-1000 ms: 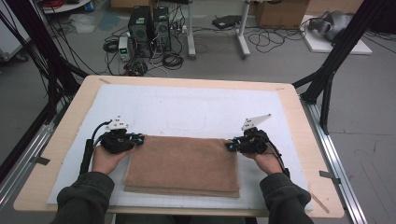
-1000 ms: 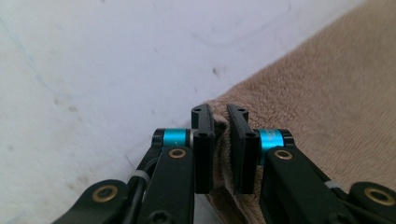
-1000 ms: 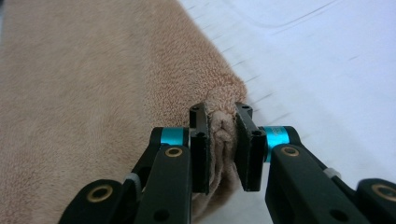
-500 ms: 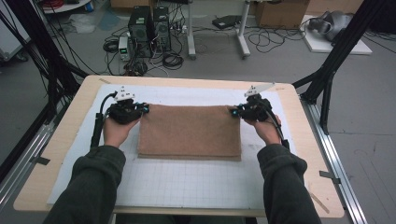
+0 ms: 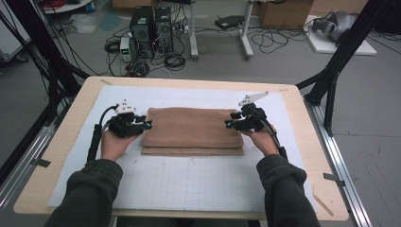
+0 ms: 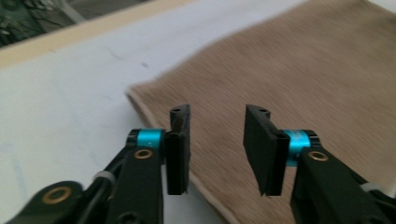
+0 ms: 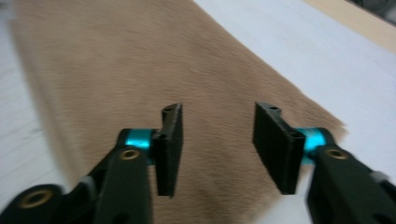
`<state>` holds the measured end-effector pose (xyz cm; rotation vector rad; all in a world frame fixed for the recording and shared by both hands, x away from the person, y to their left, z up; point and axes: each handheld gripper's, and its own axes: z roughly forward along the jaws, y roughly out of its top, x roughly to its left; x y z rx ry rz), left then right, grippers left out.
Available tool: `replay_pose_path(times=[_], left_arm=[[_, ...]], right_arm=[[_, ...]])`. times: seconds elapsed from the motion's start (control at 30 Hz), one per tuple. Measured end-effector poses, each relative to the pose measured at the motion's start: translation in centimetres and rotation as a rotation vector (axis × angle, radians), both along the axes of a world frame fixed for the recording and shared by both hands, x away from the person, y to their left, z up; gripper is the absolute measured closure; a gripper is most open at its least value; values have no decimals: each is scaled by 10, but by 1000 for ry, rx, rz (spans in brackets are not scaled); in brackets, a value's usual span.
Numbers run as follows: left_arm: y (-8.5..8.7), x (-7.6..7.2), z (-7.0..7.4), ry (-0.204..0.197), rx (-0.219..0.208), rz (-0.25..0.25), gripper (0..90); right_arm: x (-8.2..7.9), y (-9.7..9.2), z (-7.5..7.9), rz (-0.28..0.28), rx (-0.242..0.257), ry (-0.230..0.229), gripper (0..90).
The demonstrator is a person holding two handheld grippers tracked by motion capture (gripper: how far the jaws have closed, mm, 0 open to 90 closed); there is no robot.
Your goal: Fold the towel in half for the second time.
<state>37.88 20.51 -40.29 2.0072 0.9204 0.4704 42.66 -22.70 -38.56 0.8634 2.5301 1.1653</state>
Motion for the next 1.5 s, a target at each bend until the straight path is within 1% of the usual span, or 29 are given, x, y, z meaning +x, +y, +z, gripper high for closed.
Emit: replay_pose_path(times=[0.1,0.17,0.23,0.3,0.37,0.4,0.43,0.47,0.53,0.57,0.6,0.7,0.73,0.83,0.9,0.97,1.07,1.1,1.13,1.17,1.2,1.23,1.27,1.3,1.33,1.37,1.43,1.47,1.5], left_arm=[[-3,-17,-10,22,8,-51,670],[-2,-26,-14,15,-4,-66,636],[0,-31,-17,22,1,-83,628],[0,-34,-23,38,15,-107,641],[0,-34,-30,66,24,-112,632],[0,-32,-33,76,43,-111,636],[-1,-31,-34,75,52,-113,654],[-2,-31,-35,60,57,-109,708],[-4,-31,-33,45,70,-109,834],[-4,-31,-30,34,78,-103,849],[-2,-32,-27,17,69,-91,855],[6,-35,-14,-30,19,-65,855],[7,-36,-9,-37,14,-63,855],[10,-42,2,-69,5,-64,855],[10,-48,4,-65,18,-81,854],[8,-55,-5,-46,58,-100,855],[5,-57,-22,0,83,-102,850],[4,-57,-29,15,93,-104,846],[4,-56,-31,29,88,-106,830],[4,-56,-31,36,86,-105,788],[4,-56,-29,23,76,-98,713],[6,-57,-26,5,55,-100,672],[8,-59,-23,-4,24,-96,644],[10,-59,-21,-13,10,-95,635],[10,-60,-21,-14,9,-96,648],[10,-59,-22,-7,23,-102,691],[10,-57,-28,37,57,-97,771],[9,-55,-31,62,69,-105,777],[7,-55,-33,62,72,-105,771]], right_arm=[[-16,-2,-8,25,24,37,528],[-30,-5,-12,44,41,27,522],[-44,-7,-16,50,23,15,527],[-53,-11,-23,62,12,22,538],[-58,-15,-32,72,18,41,533],[-60,-16,-37,71,14,52,534],[-60,-16,-42,72,4,57,544],[-59,-16,-47,71,2,60,596],[-58,-17,-49,77,-11,37,786],[-57,-18,-48,76,8,42,840],[-57,-20,-45,74,27,47,850],[-60,-21,-34,82,49,22,854],[-61,-21,-30,86,54,24,856],[-69,-19,-15,112,60,-11,858],[-74,-19,-9,123,62,-23,858],[-79,-20,-8,134,50,-11,858],[-81,-18,-21,139,7,23,857],[-80,-17,-28,135,-3,49,856],[-79,-15,-36,140,-21,72,843],[-78,-14,-39,139,-29,100,790],[-77,-14,-41,138,-7,130,701],[-77,-14,-40,140,15,121,683],[-78,-15,-37,142,36,97,671],[-79,-15,-34,139,52,73,670],[-78,-17,-33,135,69,63,671],[-77,-17,-33,131,67,68,671],[-75,-18,-38,117,22,86,671],[-74,-18,-40,107,11,99,669],[-73,-19,-42,106,7,111,669]])
